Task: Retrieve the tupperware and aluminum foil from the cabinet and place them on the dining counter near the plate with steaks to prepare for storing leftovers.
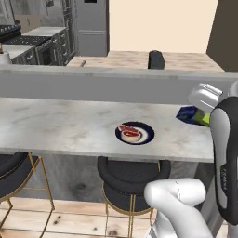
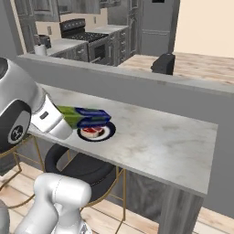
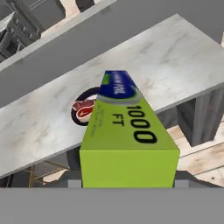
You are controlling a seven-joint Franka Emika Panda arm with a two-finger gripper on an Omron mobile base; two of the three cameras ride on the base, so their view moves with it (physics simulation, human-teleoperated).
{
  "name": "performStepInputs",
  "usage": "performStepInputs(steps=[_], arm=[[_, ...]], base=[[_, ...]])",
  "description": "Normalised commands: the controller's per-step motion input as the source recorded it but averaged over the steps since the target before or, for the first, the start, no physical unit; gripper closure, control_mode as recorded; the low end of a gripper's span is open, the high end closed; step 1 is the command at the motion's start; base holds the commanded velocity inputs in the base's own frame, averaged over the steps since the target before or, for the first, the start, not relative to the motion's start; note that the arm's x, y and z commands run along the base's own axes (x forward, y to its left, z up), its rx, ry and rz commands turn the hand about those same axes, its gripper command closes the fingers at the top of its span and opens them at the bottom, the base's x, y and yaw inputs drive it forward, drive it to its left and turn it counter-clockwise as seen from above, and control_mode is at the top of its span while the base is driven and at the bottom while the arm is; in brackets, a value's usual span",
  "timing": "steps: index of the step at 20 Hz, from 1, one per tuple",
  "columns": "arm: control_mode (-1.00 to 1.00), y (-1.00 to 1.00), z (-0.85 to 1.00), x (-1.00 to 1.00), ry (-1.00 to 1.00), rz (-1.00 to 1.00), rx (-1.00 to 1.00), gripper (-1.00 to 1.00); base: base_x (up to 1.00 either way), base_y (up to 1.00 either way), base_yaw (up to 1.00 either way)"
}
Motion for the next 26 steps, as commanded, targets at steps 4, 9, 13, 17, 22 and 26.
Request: performStepInputs(steps=[4, 9, 13, 17, 22, 26], arm=[[-1.0, -0.39, -0.32, 0.96, 0.06, 0.0, 0.0, 1.0], [-1.0, -0.23, -0.62, 0.98, 0.13, 0.05, 0.0, 1.0], [-1.0, -0.26, -0.71, 0.78, 0.12, 0.08, -0.02, 1.0], [-1.0, -0.25, -0.66, 0.69, 0.06, 0.07, -0.01, 1.0], [-1.0, -0.19, -0.61, 0.61, 0.0, 0.05, -0.02, 1.0], [-1.0, -0.15, -0.67, 0.48, 0.0, 0.04, -0.02, 1.0]], base=[[0.0, 0.0, 0.0], [0.0, 0.0, 0.0], [0.0, 0.0, 0.0], [0.0, 0.0, 0.0], [0.0, 0.0, 0.0], [0.0, 0.0, 0.0]])
